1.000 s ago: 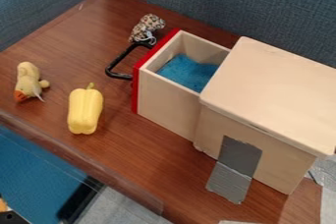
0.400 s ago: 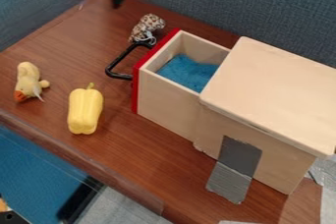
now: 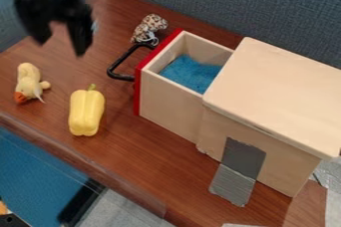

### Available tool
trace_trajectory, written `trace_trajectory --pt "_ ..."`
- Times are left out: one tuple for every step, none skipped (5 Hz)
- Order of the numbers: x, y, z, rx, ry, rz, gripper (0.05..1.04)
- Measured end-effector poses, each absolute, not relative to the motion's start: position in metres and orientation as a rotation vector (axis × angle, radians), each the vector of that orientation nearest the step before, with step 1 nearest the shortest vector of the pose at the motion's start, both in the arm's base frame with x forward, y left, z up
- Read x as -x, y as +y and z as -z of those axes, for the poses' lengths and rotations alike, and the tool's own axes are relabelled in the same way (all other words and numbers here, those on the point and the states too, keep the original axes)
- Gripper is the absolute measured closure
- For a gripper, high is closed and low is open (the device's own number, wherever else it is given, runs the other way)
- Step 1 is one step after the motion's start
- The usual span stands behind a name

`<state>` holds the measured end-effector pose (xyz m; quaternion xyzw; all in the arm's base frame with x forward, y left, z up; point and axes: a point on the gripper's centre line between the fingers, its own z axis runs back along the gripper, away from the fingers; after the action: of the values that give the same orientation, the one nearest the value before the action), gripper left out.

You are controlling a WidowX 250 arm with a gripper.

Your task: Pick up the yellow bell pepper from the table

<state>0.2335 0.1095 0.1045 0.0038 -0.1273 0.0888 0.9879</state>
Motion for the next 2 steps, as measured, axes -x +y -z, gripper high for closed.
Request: trace_trajectory --pt "-0.217 0.102 -0.066 -0.04 -0.168 -0.172 0.083" --pt "-0.219 0.095 -0.03 -0.076 -0.097 -0.169 0.083"
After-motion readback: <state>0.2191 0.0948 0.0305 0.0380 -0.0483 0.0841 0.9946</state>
